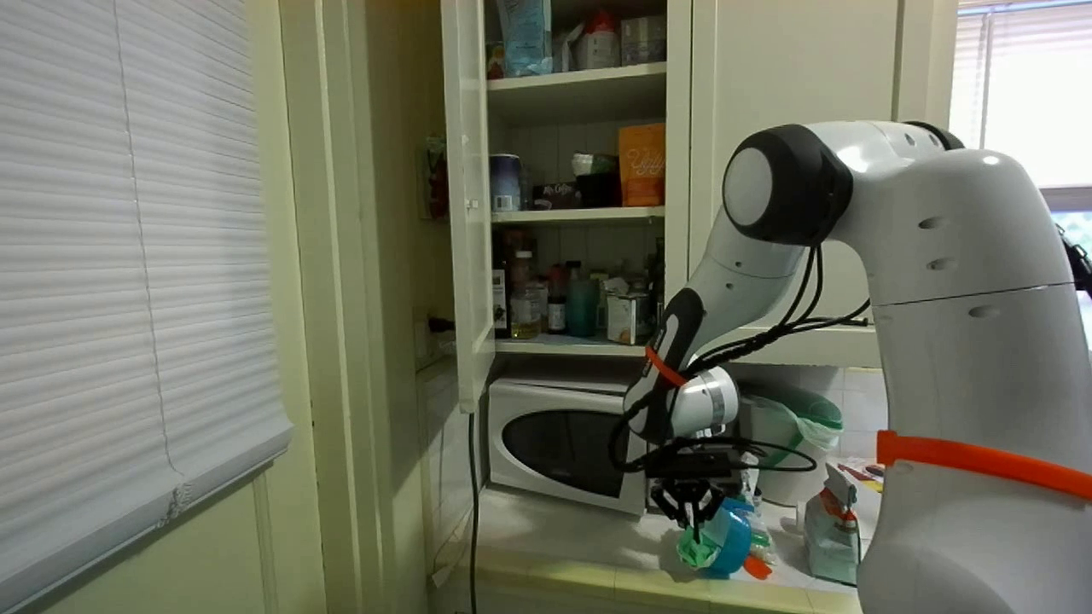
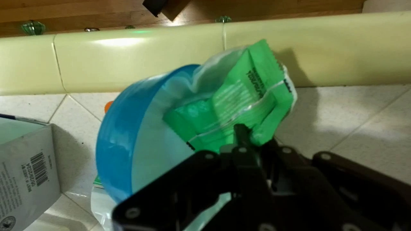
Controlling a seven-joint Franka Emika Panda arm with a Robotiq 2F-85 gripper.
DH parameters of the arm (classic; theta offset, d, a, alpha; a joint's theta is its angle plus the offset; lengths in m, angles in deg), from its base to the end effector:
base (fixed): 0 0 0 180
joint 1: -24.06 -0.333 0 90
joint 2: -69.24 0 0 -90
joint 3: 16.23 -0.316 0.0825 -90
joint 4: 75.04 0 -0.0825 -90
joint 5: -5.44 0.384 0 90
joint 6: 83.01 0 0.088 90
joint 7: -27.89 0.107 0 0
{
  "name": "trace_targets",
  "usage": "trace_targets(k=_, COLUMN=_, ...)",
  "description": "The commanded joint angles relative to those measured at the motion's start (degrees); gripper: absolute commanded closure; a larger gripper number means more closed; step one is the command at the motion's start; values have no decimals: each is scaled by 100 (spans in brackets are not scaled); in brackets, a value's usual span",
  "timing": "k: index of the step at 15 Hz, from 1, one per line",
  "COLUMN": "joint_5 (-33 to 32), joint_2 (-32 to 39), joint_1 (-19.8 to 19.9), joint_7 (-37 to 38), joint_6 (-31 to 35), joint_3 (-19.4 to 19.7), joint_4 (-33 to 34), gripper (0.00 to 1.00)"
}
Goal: Move the white and blue packet to the right then put the white bowl inside the blue bowl.
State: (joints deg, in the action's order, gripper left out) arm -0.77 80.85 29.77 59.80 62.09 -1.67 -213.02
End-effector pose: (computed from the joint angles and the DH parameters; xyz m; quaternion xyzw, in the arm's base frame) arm 0.4590 -0.1714 0.2261 0.9158 -0.3961 -0.0312 0.0582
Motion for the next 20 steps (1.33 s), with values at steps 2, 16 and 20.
trace_targets(k=2, joint_5=-132, joint_2=-552, joint_1=82, joint_7=-107, joint_6=362, joint_3=138, joint_4=-506, gripper=97)
trace_targets(k=16, joint_5=-222, joint_2=-1128, joint_1=394, joint_7=-45, joint_6=58, joint_3=16, joint_4=-448, gripper=97)
trace_targets(k=20, joint_5=-195, joint_2=-1225, joint_1=380, joint_7=-127, joint_6=-27, joint_3=-49, joint_4=-511, gripper=97)
